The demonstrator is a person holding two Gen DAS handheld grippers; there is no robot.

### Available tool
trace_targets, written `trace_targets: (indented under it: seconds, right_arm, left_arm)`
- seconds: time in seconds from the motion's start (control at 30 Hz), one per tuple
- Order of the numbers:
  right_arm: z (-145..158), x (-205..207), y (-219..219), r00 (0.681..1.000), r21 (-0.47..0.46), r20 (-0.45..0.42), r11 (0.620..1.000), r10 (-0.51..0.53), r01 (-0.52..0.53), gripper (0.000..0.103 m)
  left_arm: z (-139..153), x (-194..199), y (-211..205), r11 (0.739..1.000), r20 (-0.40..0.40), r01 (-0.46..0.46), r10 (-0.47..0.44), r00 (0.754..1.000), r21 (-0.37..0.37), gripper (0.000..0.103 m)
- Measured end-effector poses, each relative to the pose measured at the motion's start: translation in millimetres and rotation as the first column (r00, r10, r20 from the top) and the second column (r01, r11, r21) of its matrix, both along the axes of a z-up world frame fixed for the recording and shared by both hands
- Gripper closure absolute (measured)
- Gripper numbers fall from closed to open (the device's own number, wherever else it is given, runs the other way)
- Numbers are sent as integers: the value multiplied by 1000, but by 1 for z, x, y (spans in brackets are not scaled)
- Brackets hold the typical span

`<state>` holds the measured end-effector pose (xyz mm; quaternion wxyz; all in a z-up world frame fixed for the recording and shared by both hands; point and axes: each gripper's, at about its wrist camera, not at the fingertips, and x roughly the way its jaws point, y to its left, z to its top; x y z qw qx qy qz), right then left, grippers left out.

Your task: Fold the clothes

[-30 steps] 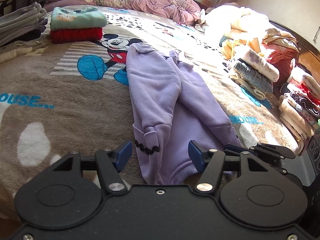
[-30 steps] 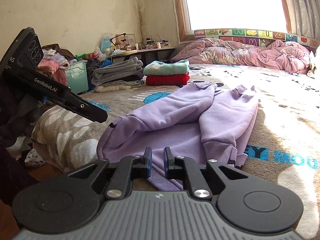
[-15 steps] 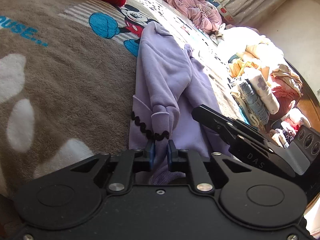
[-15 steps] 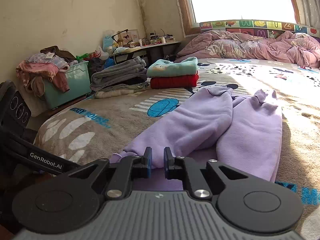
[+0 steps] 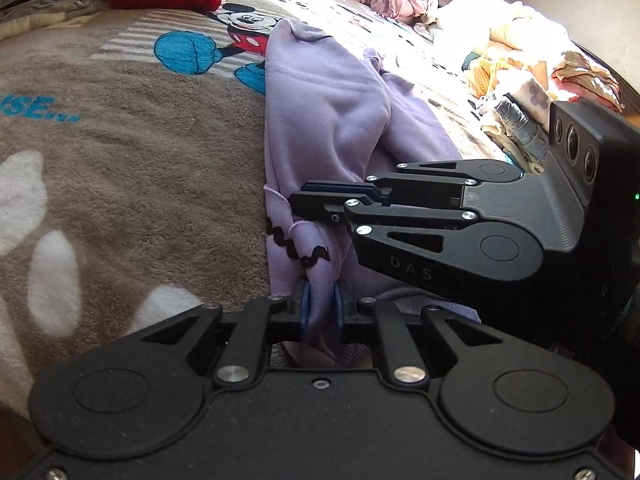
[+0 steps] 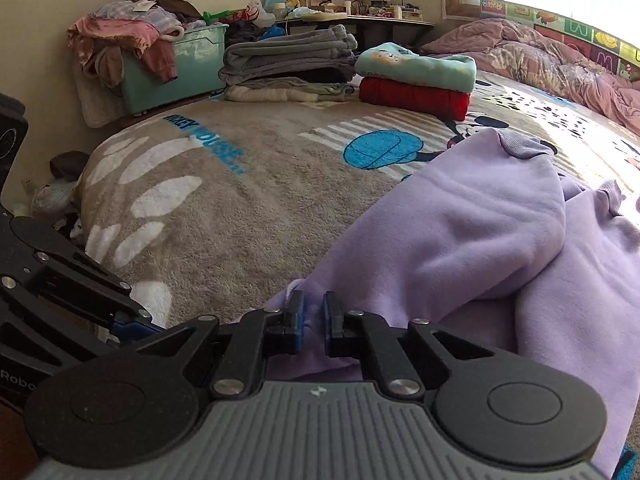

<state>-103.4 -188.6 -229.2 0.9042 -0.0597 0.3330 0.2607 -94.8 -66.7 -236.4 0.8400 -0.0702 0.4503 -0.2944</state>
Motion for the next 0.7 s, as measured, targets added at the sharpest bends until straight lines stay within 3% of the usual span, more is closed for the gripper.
trace_targets:
  seconds: [0.1, 0.17, 0.23, 0.33, 0.47, 0.53, 0.7]
  right_arm:
    - [9, -9, 4, 999, -42, 34, 999, -4, 5, 95]
    - [18, -16, 6, 998, -55, 59, 998, -16, 19, 89]
    - [28, -29, -5, 995, 1, 86, 999, -53, 53, 76]
    - [39, -59, -31, 983, 74, 122, 989, -137, 128, 73]
    - [40, -88, -63, 961, 130, 143, 967, -239, 221, 73]
    - [35, -95, -74, 950, 145, 139, 955, -279, 260, 73]
    - [22, -113, -102, 916, 180, 128, 917, -379, 355, 73]
  left_arm:
    - [5, 3, 6, 1000, -31, -2, 1, 1000, -22, 91]
    - [17, 2, 11, 1000, -38, 3, -4, 999, -30, 79]
    - [29, 0, 16, 999, -17, 2, -3, 1000, -42, 59]
    - [42, 2, 27, 995, 8, -46, 46, 999, -88, 54]
    - [44, 15, 35, 974, 39, -147, 156, 987, -172, 57]
    - [45, 22, 23, 979, 71, -122, 135, 988, -165, 67]
    - [64, 44, -23, 997, 195, 4, 11, 981, -76, 70]
